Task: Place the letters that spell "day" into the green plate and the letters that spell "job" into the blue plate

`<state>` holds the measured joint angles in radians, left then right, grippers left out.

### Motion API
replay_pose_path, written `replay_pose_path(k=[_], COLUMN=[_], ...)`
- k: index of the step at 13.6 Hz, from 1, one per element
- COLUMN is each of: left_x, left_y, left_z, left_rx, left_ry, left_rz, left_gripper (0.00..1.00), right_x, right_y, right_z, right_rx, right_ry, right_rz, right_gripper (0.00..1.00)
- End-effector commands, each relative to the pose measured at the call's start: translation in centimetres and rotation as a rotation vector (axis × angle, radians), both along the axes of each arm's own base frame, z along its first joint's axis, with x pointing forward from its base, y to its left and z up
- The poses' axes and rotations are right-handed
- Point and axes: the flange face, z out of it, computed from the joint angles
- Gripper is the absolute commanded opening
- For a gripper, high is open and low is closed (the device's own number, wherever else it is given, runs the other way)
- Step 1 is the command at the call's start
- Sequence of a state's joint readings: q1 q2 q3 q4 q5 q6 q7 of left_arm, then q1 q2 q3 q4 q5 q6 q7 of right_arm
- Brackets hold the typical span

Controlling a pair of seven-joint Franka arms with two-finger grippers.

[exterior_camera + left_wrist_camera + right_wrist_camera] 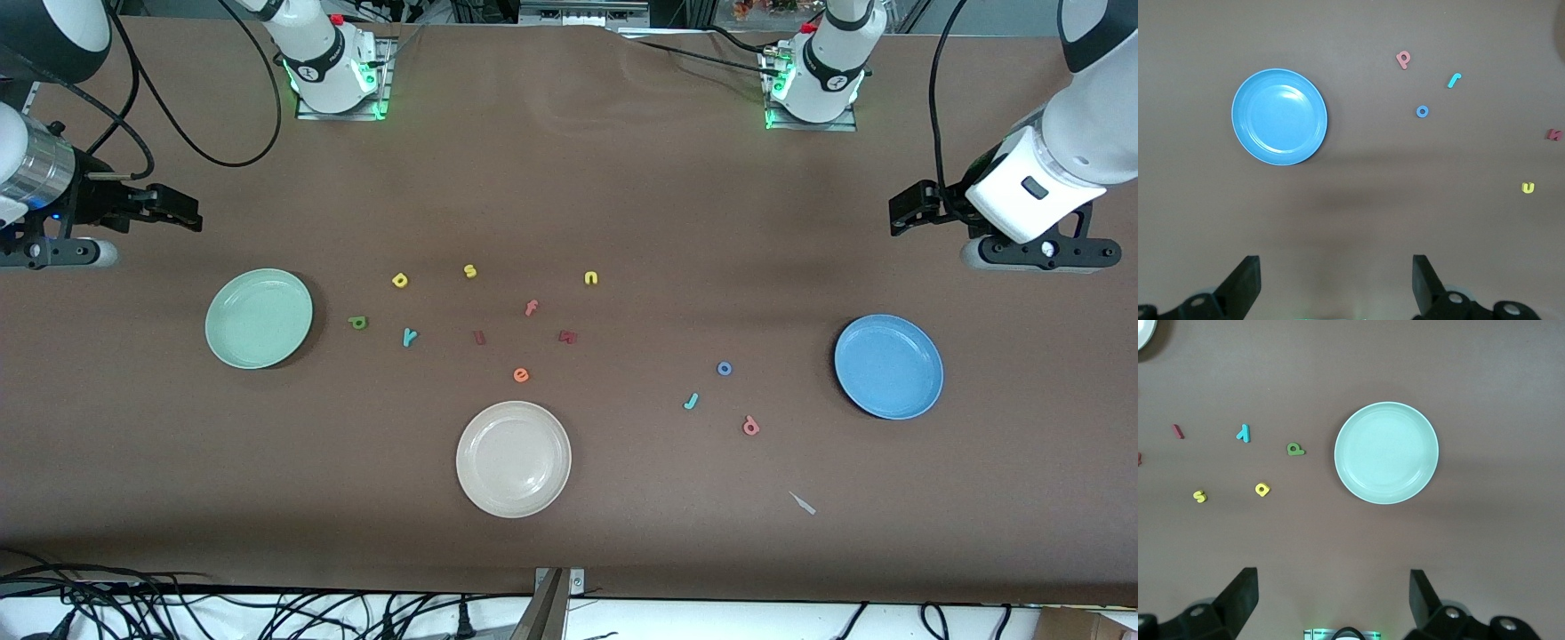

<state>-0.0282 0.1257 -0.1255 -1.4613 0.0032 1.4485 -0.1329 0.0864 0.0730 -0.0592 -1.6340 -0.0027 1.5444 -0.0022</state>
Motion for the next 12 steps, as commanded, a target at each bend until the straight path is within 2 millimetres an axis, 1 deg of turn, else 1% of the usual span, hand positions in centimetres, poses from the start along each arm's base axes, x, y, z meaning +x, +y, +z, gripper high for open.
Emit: replay_pose_path(k=[1, 2, 3, 5, 7, 11, 12], left_x=[-0.2, 0.0, 0.0, 0.1, 0.2, 0.2, 0.3], left_y=[0.3, 0.2, 0.2, 0.3, 0.5, 0.3, 0.4], left_z=[0.6, 0.8, 0.8, 0.8, 0.7, 0.8, 0.8], left_rx=[0.000, -0.003, -0.003, -0.004, 0.008, 0.016, 0.015], left_ry=[-0.015, -0.033, -0.036, -0.040, -0.044, -0.049, -0.048], left_rz=[-0.011, -0.013, -0.014, -0.013, -0.011, -0.016, -0.015], left_gripper=[1.00, 1.00, 1.00, 1.00, 1.00, 1.00, 1.00], right_x=[0.5, 0.8, 0.9, 0.8, 0.6, 0.3, 0.1], right_y=[-0.1, 0.0, 0.2, 0.5, 1.4, 4.5, 5.8], right_z=[-0.9, -1.8, -2.2, -2.9, -4.6, -7.0, -7.8], right_rx=[0.003, 0.030, 0.072, 0.072, 0.076, 0.058, 0.053], right_ry=[0.022, 0.028, 0.029, 0.046, 0.052, 0.055, 0.054], right_rz=[0.007, -0.002, -0.014, -0.021, -0.017, -0.067, -0.078], right_gripper=[1.00, 1.00, 1.00, 1.00, 1.00, 1.00, 1.00])
